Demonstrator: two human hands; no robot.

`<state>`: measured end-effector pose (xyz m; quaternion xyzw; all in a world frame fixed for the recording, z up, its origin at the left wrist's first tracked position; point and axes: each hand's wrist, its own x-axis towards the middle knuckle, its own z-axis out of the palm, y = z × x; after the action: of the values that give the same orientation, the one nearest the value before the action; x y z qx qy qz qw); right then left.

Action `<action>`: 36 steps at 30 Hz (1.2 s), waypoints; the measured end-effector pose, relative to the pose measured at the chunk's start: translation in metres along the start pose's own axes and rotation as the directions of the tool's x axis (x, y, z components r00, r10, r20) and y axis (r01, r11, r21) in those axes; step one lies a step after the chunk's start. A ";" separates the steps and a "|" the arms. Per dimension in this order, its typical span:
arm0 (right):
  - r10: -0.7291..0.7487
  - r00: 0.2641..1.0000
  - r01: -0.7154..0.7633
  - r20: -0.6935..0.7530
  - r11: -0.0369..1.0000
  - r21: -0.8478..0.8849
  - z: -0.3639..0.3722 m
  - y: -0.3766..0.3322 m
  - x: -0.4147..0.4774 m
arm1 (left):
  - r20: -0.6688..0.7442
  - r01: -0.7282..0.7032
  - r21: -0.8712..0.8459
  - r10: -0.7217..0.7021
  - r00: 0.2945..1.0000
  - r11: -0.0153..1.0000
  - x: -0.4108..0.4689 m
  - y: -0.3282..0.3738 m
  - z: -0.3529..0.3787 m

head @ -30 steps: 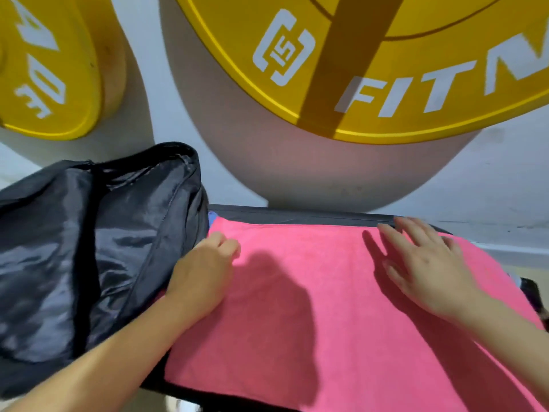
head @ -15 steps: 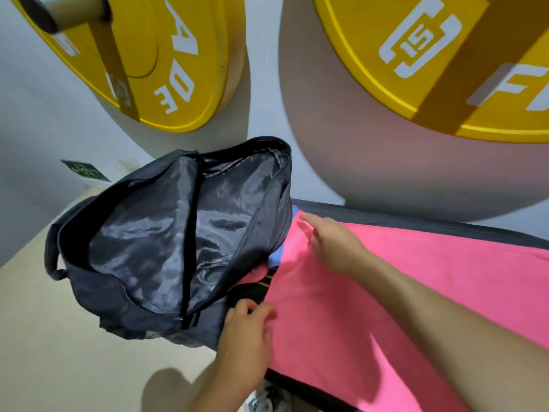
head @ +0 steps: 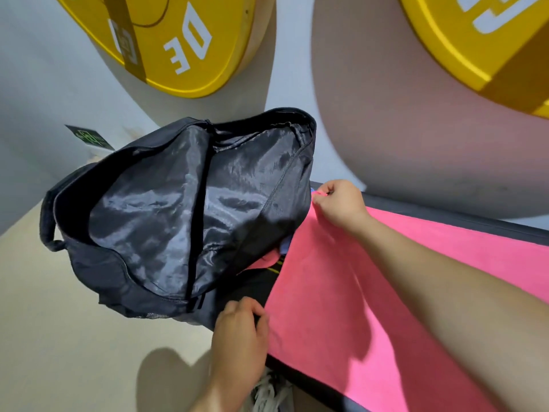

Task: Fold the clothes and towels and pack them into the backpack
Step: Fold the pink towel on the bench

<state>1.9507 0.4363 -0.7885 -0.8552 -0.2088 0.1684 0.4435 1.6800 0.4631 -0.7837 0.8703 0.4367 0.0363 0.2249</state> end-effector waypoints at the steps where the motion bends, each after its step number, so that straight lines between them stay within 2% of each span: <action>1: -0.008 1.000 0.008 -0.003 1.000 -0.013 0.000 -0.001 0.002 | -0.005 0.002 0.012 -0.002 1.000 1.000 0.002 0.000 -0.001; 6: 0.021 0.999 -0.019 0.029 0.999 -0.050 0.000 -0.001 0.007 | 0.052 0.068 -0.040 -0.066 0.996 0.997 0.013 0.007 -0.004; 9: 0.113 0.990 -0.125 0.084 0.979 0.161 0.002 -0.003 0.013 | 0.066 0.091 -0.032 -0.089 0.994 0.995 0.018 0.008 -0.014; 12: 0.179 0.970 -0.232 0.165 0.884 0.406 0.006 -0.009 0.015 | -0.020 0.077 -0.029 -0.077 0.997 0.997 0.026 -0.004 -0.030; 15: 0.160 0.967 -0.242 0.198 0.814 0.528 0.006 -0.018 0.005 | -0.099 0.038 0.010 -0.037 0.994 0.999 0.026 -0.012 -0.035; 18: 0.141 0.962 -0.255 0.235 0.774 0.579 -0.005 -0.008 -0.007 | -0.112 -0.091 0.125 0.105 0.988 0.988 0.020 -0.012 -0.029; 20: 0.011 0.988 -0.079 0.151 0.889 0.450 -0.024 -0.002 -0.024 | -0.093 -0.305 0.151 0.320 0.943 0.940 0.013 -0.006 -0.021; 22: -0.136 0.979 0.117 0.150 0.985 0.126 -0.047 0.014 -0.047 | 0.018 -0.522 0.174 0.528 0.849 0.835 0.000 0.004 -0.007; 24: -0.225 0.949 0.264 0.220 0.951 -0.164 -0.071 0.034 -0.078 | 0.157 -0.615 0.256 0.595 0.788 0.746 -0.012 0.009 0.007; 26: -0.246 0.923 0.349 0.295 0.857 -0.378 -0.095 0.059 -0.106 | 0.203 -0.619 0.344 0.588 0.783 0.706 -0.019 0.009 0.015; 28: -0.188 0.929 0.336 0.319 0.788 -0.515 -0.119 0.084 -0.129 | 0.204 -0.601 0.390 0.571 0.796 0.698 -0.022 0.008 0.017; 30: -0.131 0.953 0.264 0.271 0.799 -0.541 -0.149 0.101 -0.148 | 0.193 -0.599 0.383 0.574 0.796 0.703 -0.028 0.016 0.019; 31: -0.122 0.965 0.233 0.234 0.809 -0.540 -0.166 0.109 -0.156 | 0.188 -0.627 0.361 0.604 0.774 0.690 -0.034 0.024 0.021; 34: -0.105 0.993 0.116 0.052 0.818 -0.563 -0.217 0.128 -0.169 | 0.159 -0.794 0.208 0.781 0.604 0.571 -0.061 0.062 0.029; 36: -0.031 0.996 -0.022 -0.086 0.828 -0.561 -0.244 0.144 -0.174 | 0.194 -0.851 0.166 0.830 0.523 0.498 -0.086 0.094 0.032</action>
<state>1.9464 0.1056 -0.7560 -0.9540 -0.2307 0.0594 0.1823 1.7054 0.3363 -0.7613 0.9933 -0.0514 0.0493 0.0908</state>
